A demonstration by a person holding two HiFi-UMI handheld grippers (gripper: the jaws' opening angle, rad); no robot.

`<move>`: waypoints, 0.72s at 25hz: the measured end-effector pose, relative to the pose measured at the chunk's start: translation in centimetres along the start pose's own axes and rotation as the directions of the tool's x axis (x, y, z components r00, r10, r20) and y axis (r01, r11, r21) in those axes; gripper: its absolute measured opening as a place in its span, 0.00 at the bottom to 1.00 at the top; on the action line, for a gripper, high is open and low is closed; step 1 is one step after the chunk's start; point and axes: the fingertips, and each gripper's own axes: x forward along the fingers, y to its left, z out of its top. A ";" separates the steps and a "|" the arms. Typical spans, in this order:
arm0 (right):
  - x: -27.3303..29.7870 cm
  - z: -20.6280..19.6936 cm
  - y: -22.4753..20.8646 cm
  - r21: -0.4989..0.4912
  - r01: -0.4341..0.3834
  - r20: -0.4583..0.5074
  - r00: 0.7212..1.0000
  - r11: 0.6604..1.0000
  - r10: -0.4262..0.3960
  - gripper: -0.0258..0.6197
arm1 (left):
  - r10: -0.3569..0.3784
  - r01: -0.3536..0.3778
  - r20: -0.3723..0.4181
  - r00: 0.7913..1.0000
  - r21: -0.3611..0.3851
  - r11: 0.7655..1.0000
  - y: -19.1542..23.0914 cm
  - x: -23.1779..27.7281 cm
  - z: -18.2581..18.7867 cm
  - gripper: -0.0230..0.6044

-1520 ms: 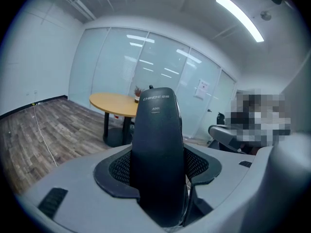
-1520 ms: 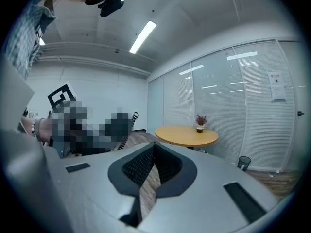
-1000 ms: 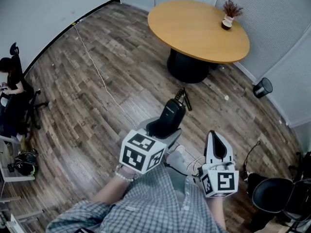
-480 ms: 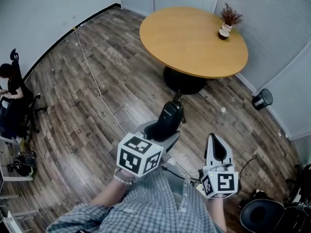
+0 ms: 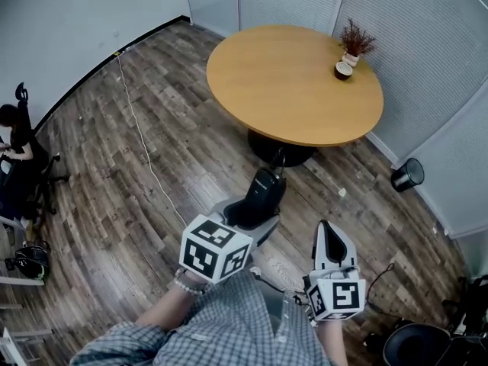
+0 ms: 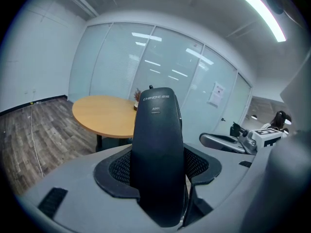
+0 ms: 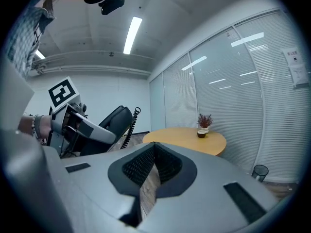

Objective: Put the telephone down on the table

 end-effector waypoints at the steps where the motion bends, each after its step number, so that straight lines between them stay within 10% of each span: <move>1: 0.1 0.0 -0.3 -0.001 -0.002 0.002 1.000 1.000 0.002 0.05 | 0.000 0.000 0.000 1.000 0.003 1.000 -0.1 0.4 0.2 0.48; 18: -0.6 -0.3 -5.1 0.042 0.092 0.031 0.995 0.995 -0.094 0.05 | -0.004 0.004 -0.025 1.000 0.021 1.000 -0.2 4.6 1.7 0.48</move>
